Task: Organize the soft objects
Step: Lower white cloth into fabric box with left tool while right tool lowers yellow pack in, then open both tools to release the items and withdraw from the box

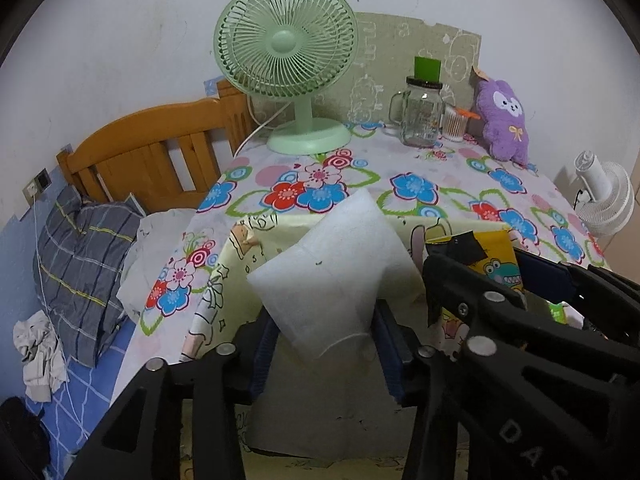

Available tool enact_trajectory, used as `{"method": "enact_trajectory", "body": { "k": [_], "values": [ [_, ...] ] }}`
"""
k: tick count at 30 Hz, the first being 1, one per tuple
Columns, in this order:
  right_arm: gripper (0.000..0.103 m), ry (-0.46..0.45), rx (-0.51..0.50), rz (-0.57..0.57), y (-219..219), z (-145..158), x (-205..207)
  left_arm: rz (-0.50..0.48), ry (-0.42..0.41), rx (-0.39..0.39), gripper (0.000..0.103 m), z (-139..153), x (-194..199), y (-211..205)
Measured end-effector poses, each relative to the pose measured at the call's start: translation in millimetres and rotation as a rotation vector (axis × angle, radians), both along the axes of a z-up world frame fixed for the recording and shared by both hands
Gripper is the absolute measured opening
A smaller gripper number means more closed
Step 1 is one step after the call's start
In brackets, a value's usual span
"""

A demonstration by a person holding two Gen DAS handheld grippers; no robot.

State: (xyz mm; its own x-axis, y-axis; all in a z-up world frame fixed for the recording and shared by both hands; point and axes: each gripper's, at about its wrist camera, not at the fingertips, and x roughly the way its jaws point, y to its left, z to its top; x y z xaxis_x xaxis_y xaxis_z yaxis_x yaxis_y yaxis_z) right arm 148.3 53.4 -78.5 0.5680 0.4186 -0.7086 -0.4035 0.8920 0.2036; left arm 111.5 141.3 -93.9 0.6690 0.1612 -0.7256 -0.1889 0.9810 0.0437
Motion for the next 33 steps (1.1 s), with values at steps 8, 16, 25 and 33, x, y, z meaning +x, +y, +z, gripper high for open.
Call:
{"method": "enact_trajectory", "body": {
  "k": [8,16,25,33],
  "values": [
    [0.05,0.007,-0.06,-0.027,1.9,-10.7,7.8,-0.035,0.027,-0.022,0.062,-8.3,7.1,-1.8],
    [0.05,-0.007,-0.103,-0.034,-1.6,-12.2,7.9,-0.061,0.031,-0.035,0.068,-7.9,9.7,-7.4],
    [0.077,-0.033,-0.104,0.003,-2.6,-2.8,-0.2,-0.025,0.023,-0.046,0.088,-1.6,4.5,-5.3],
    [0.084,-0.092,-0.095,-0.004,-13.2,17.1,-14.3,-0.018,-0.02,-0.02,0.095,15.4,-9.4,-11.4]
  ]
}}
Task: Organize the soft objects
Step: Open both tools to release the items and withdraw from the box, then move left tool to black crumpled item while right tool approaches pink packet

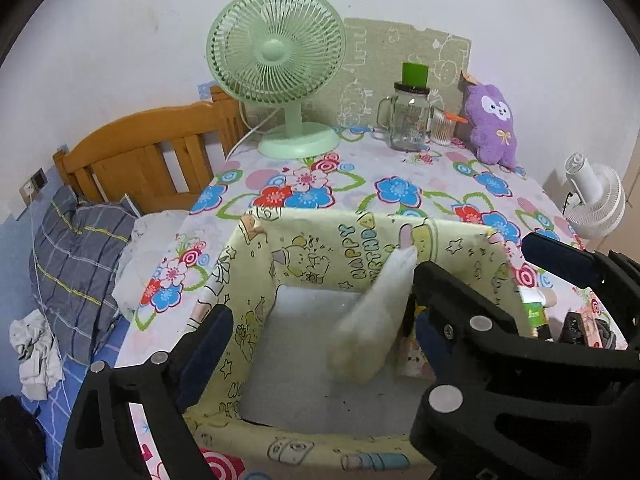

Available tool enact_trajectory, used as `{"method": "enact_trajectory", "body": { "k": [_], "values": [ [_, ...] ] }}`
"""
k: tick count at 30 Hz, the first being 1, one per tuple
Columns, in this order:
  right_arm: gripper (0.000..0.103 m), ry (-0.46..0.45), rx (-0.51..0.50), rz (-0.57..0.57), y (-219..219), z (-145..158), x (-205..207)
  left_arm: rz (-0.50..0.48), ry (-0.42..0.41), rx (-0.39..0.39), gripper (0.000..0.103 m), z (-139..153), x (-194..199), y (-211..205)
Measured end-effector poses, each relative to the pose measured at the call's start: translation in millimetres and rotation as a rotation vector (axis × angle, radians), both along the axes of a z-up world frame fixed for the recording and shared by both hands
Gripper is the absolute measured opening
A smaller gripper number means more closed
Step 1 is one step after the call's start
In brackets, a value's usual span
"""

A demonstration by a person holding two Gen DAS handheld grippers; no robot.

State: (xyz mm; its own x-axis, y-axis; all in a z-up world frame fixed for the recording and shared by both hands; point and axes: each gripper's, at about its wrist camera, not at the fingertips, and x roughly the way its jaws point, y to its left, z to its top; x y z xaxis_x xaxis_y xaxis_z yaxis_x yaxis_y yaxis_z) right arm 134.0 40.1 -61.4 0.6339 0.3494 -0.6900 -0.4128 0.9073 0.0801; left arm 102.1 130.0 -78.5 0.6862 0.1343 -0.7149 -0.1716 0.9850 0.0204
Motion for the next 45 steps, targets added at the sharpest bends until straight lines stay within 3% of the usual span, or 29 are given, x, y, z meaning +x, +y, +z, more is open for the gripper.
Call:
{"method": "enact_trajectory", "body": {
  "k": [11,27,45],
  "values": [
    [0.095,-0.067,0.035,-0.036,-26.6,27.9,-21.3,-0.021,-0.074,0.019,0.1,27.9,-19.6,-22.3],
    [0.096,-0.114,0.063,-0.089,-74.5,55.3,-47.0,-0.073,-0.14,0.025,0.103,55.3,-39.5,-63.5],
    [0.101,-0.182,0.075,-0.151,-128.7,66.1,-72.7,-0.118,-0.209,0.031,0.103,67.2,-59.3,-111.8]
  ]
}}
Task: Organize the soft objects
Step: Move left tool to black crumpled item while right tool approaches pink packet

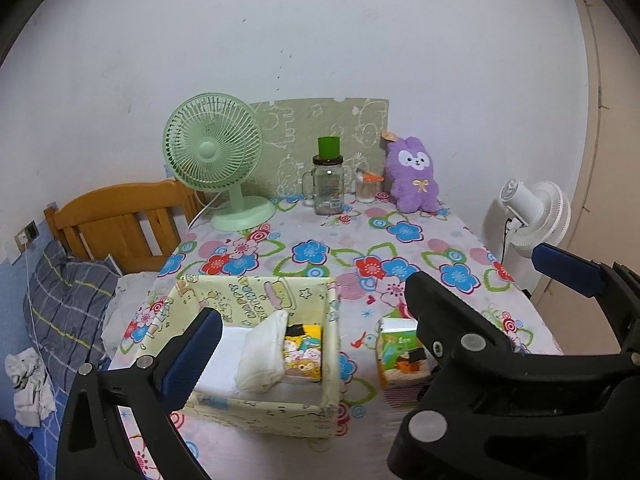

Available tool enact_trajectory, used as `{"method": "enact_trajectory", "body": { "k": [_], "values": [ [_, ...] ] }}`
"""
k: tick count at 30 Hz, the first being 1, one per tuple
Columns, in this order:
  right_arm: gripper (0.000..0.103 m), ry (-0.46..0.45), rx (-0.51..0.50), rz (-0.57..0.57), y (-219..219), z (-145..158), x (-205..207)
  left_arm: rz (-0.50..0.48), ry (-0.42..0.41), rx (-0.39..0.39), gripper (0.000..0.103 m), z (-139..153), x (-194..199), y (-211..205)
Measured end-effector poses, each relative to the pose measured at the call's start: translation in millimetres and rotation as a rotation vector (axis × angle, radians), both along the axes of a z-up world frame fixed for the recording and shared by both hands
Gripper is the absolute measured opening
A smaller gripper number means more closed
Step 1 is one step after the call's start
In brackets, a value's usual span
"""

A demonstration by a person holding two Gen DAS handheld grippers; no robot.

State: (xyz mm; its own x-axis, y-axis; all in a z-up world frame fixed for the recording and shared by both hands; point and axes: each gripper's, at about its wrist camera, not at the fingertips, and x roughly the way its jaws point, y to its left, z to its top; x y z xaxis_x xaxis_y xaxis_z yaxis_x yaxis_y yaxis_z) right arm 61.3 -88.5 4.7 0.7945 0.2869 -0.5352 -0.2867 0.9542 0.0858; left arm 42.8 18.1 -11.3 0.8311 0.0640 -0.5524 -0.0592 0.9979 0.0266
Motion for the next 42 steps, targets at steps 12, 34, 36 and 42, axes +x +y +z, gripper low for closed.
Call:
{"method": "enact_trajectory", "body": {
  "k": [12,34,36,42],
  "values": [
    [0.101,0.011,0.001,-0.05,-32.0,-7.6,-10.4,-0.046,-0.004,-0.01,0.103,-6.6,-4.1,-30.9],
    [0.101,0.047,0.0,-0.119,-71.5,-54.6,-9.7,-0.12,0.024,-0.018,0.101,-47.7,2.3,-70.9],
    [0.101,0.054,0.005,-0.125,-74.7,-60.4,-9.4,-0.129,0.028,-0.018,0.1,-53.1,3.3,-74.8],
    [0.1,0.064,0.017,-0.139,-83.9,-77.9,-8.4,-0.167,0.034,-0.019,0.1,-68.4,5.2,-85.7]
  ]
}}
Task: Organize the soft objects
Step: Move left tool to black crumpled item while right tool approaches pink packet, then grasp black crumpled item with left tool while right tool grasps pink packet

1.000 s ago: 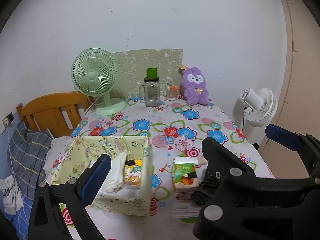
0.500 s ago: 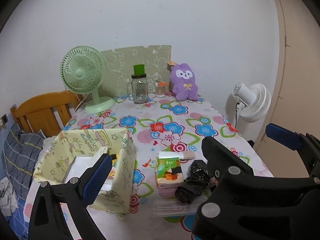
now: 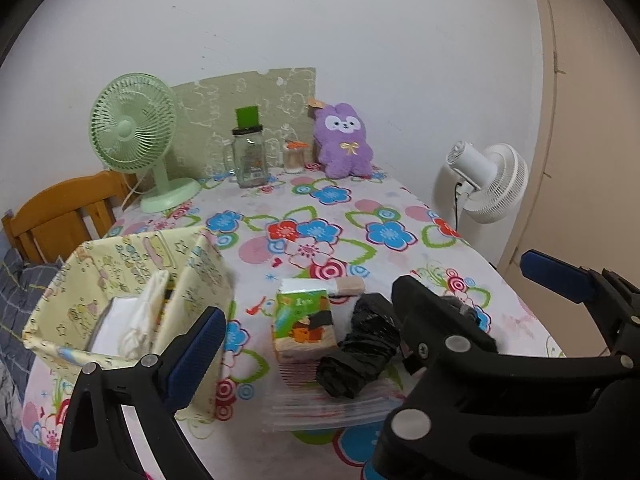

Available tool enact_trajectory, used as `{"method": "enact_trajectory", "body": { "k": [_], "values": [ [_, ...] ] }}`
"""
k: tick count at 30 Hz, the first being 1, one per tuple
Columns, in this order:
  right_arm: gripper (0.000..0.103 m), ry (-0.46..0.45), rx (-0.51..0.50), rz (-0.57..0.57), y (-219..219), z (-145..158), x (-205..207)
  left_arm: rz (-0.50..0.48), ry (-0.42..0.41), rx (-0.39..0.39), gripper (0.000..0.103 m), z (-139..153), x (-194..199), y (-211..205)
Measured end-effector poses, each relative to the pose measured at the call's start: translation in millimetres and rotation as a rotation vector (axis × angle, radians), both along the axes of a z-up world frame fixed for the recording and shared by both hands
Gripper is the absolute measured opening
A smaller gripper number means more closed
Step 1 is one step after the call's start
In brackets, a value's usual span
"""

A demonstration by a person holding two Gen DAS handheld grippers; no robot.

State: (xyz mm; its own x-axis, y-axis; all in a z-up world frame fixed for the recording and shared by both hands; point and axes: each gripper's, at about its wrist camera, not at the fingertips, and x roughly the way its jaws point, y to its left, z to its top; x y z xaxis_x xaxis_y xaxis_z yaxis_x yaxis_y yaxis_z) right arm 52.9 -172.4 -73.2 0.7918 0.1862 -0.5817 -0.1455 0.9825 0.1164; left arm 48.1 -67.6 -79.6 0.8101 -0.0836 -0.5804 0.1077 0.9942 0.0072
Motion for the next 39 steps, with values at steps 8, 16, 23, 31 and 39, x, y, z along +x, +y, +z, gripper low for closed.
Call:
{"method": "enact_trajectory", "body": {
  "k": [8,16,23,31,39],
  "values": [
    [0.098,0.024,0.011,-0.013,-4.5,-25.2,1.1,-0.029,0.027,0.008,0.1,-23.8,2.3,-7.6],
    [0.094,0.105,0.007,-0.007,0.6,-56.1,9.0,-0.017,0.103,0.015,0.099,-51.8,9.8,-4.4],
    [0.084,0.153,0.011,0.002,4.1,-73.6,12.8,-0.027,0.142,0.014,0.099,-65.1,6.7,-4.5],
    [0.072,0.179,0.015,-0.001,3.6,-82.7,13.4,-0.026,0.158,0.02,0.099,-74.9,6.1,-6.0],
    [0.04,0.202,0.009,0.009,7.5,-87.2,17.3,-0.012,0.156,0.049,0.099,-76.3,6.9,-4.5]
  ]
}}
